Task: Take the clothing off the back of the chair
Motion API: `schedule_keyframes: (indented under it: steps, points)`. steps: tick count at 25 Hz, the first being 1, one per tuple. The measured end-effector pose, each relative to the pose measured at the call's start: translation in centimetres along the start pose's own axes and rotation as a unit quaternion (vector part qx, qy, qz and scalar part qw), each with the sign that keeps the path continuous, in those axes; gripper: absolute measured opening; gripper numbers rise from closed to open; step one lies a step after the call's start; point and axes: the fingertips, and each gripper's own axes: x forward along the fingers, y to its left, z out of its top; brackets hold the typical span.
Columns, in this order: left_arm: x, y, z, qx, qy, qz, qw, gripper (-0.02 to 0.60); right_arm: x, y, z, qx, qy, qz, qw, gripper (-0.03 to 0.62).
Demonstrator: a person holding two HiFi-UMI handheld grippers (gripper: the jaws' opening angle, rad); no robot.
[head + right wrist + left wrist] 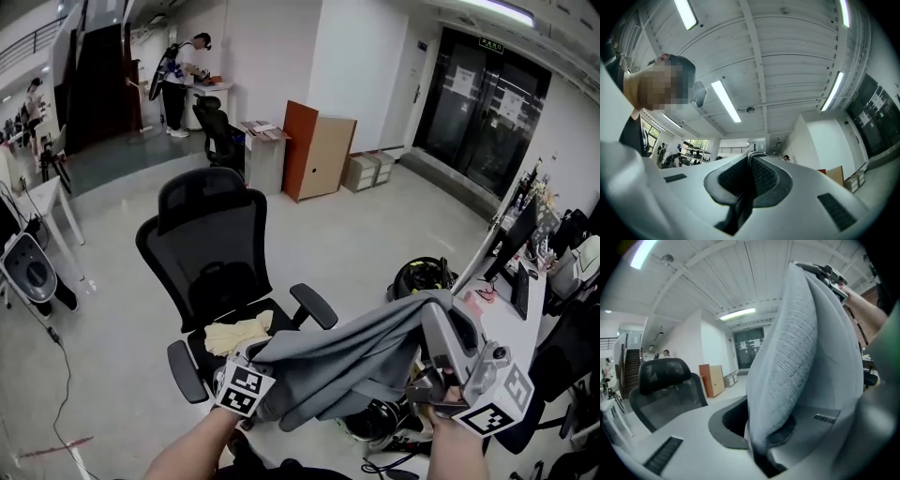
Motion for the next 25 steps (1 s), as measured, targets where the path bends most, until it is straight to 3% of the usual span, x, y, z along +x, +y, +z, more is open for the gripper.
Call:
schedule_keyframes:
  steps: [5, 11, 16, 25]
  points:
    - [-4.2, 5.8, 5.8, -0.015, -0.070, 0.065, 0.9953, 0.015, -1.6, -2.4, -1.5, 0.009, 0.008, -0.046, 0.999, 0.032]
    - [-10.1, 8.2, 12.8, 0.013, -0.133, 0.116, 0.9843, 0.015, -3.7, -4.6, -5.0, 0.035, 0.036, -0.089, 0.995, 0.032]
    - [-14.9, 8.2, 16.2, 0.026, -0.157, 0.155, 0.9751, 0.015, -4.7, -5.5, -8.4, 0.071, 0.054, -0.107, 0.990, 0.032]
    - [-21.6, 7.5, 21.3, 0.035, -0.178, 0.198, 0.9632, 0.015, -4.7, -3.6, -12.6, 0.113, 0.101, -0.084, 0.985, 0.032]
